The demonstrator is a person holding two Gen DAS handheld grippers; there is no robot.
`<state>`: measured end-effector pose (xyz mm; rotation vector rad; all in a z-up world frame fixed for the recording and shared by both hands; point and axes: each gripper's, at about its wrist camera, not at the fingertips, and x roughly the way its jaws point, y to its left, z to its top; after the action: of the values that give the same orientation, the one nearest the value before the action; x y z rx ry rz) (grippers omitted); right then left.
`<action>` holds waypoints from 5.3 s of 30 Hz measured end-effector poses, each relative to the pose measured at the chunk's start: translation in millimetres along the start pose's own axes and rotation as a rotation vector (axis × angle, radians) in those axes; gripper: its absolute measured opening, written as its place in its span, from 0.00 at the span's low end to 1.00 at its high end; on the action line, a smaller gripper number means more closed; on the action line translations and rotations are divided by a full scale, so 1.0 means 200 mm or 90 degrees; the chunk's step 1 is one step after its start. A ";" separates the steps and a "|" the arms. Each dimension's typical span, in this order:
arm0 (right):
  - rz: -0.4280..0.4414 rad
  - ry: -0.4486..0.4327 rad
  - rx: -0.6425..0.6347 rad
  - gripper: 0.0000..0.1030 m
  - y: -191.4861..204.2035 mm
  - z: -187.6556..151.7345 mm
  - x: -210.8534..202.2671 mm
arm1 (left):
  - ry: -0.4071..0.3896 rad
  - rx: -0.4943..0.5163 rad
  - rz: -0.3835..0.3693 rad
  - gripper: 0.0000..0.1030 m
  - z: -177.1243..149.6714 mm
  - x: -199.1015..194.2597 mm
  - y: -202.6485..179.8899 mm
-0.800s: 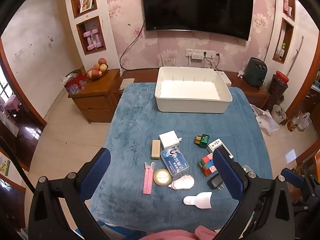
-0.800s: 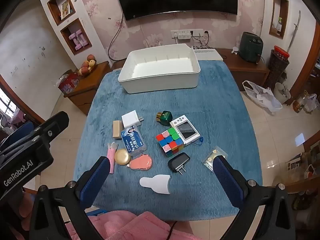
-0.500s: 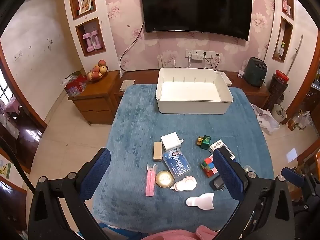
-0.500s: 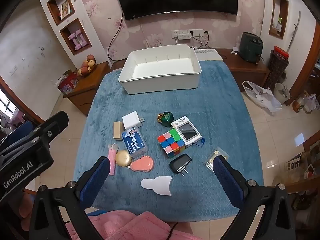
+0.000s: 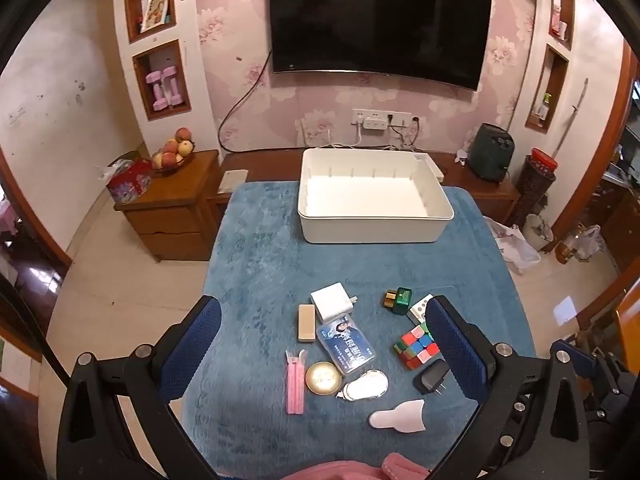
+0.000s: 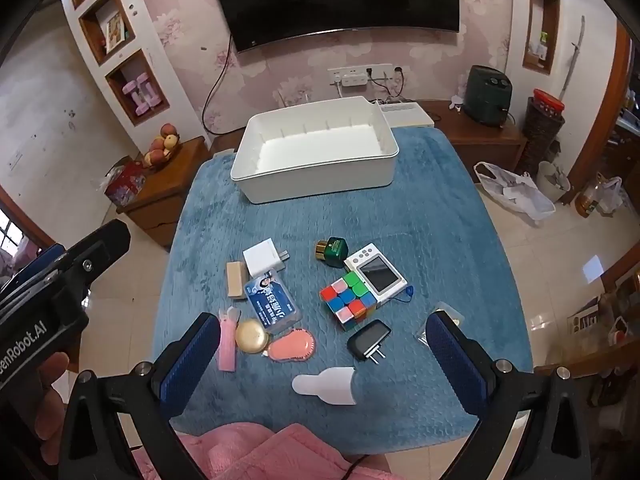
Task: Organize rigid objects
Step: 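Move both tools toward the items on the table, then grasp the white plastic piece with the left tool while the right tool grasps the clear sticker box, then carry the white piece and clear box with both tools over the white bin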
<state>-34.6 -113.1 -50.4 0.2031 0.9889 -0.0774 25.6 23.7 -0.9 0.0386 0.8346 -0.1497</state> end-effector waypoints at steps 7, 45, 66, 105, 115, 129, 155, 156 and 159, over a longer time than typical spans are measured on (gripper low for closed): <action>-0.023 0.032 0.015 1.00 0.06 -0.03 0.04 | 0.035 -0.003 -0.057 0.99 0.00 0.07 0.07; 0.045 0.344 0.178 1.00 -0.58 -0.29 0.48 | 0.411 -0.096 -0.024 0.99 -0.46 0.51 -0.23; 0.074 0.511 0.251 1.00 -0.95 -0.17 0.93 | 0.593 -0.387 0.045 0.98 -0.68 0.87 -0.23; 0.018 0.521 0.293 0.50 -1.02 -0.15 1.29 | 0.726 -0.626 0.061 0.62 -0.98 1.13 -0.10; 0.035 0.486 0.255 0.50 -1.03 -0.16 1.16 | 0.737 -0.577 0.063 0.61 -0.93 1.11 -0.23; 0.069 0.346 0.126 0.50 -0.82 -0.01 0.83 | 0.680 -0.497 0.028 0.61 -0.74 0.77 -0.35; 0.129 0.000 -0.028 0.50 -0.41 0.55 0.35 | 0.317 -0.153 0.024 0.61 0.24 0.37 -0.28; 0.133 -0.015 -0.033 0.50 -0.39 0.57 0.34 | 0.293 -0.139 0.022 0.61 0.28 0.36 -0.27; 0.132 -0.051 -0.042 0.50 -0.35 0.63 0.31 | 0.237 -0.106 0.029 0.61 0.38 0.35 -0.26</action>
<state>92.4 -205.7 -44.8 0.2390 0.8846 0.1361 120.4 -42.9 -0.8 -0.0737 1.2146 -0.0281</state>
